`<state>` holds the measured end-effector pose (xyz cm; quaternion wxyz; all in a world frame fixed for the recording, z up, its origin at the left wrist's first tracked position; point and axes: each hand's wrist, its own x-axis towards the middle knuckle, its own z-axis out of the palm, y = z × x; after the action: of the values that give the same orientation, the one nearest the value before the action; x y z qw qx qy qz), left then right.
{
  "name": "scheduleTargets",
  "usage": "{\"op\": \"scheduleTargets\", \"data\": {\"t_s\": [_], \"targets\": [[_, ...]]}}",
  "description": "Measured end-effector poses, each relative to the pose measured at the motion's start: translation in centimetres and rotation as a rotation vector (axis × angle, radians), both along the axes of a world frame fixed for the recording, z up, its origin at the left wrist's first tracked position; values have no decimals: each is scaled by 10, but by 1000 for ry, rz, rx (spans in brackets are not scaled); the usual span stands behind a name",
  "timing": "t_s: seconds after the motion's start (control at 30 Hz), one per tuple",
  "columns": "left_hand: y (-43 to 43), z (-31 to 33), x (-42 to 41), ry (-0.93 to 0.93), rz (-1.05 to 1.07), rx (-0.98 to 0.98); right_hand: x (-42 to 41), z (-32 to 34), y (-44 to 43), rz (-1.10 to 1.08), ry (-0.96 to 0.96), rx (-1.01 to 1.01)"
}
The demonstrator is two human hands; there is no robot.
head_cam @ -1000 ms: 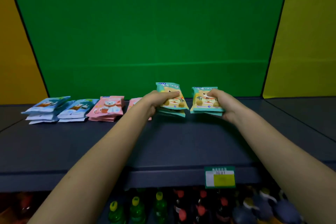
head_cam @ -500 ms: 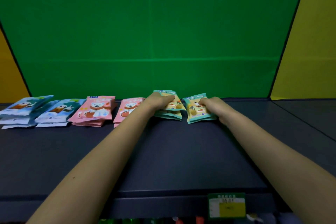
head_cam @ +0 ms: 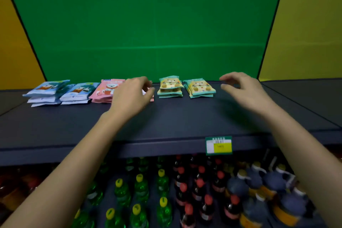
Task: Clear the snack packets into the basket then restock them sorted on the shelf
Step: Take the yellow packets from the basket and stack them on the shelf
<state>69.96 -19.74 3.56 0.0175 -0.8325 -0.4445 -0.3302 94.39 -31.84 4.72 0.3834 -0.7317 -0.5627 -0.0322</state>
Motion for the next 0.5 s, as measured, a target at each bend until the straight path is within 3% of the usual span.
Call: {"op": "scheduleTargets", "data": {"t_s": [0.1, 0.23, 0.5], "targets": [[-50, -19, -46, -70, -25, 80, -27, -17, -64, 51, 44, 144], [-117, -59, -97, -80, -71, 50, -68, -64, -134, 62, 61, 160], [-214, -164, -146, 37, -55, -218, -115, -193, -246, 26, 184, -112]]}}
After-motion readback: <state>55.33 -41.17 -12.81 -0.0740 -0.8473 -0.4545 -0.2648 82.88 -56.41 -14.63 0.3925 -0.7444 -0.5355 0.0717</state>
